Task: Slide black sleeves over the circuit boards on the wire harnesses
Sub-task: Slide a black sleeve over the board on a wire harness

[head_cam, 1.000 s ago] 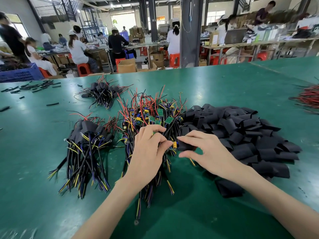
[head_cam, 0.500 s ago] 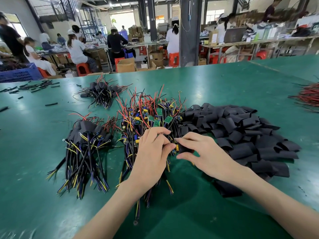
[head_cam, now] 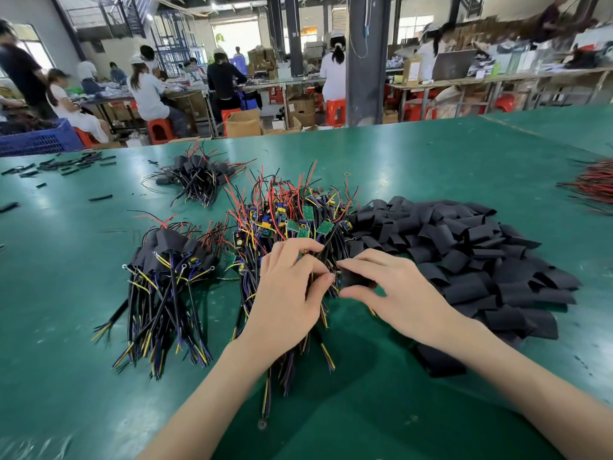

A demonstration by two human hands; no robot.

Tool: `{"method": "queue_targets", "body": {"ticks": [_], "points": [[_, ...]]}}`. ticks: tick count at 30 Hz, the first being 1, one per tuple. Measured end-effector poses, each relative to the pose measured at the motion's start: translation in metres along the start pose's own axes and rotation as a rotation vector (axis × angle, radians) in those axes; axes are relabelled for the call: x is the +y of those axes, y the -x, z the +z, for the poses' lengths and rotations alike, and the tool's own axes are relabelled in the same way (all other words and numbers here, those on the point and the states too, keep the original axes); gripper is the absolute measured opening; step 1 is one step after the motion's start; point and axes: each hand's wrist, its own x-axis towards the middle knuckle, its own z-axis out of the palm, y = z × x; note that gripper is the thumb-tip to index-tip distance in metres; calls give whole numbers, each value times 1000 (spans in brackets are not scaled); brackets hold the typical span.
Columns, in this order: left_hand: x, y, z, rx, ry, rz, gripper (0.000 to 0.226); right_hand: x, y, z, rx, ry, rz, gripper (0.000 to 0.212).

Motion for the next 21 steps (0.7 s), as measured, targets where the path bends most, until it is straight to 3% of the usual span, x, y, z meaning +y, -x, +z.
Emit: {"method": "queue_targets", "body": {"ticks": [12,15,18,21], "points": [[-1,0,5,11,5,40,8,5,1,5,-23,73,-22,35],[0,0,4,38,-16,68,10,3,1,6,-30,67,-24,44],[2,-6,-10,187,-69,166,16,2,1,5,21,107,-40,70],[-11,-17,-38,512,-146,145,16,5,0,0,177,243,29,78]]}}
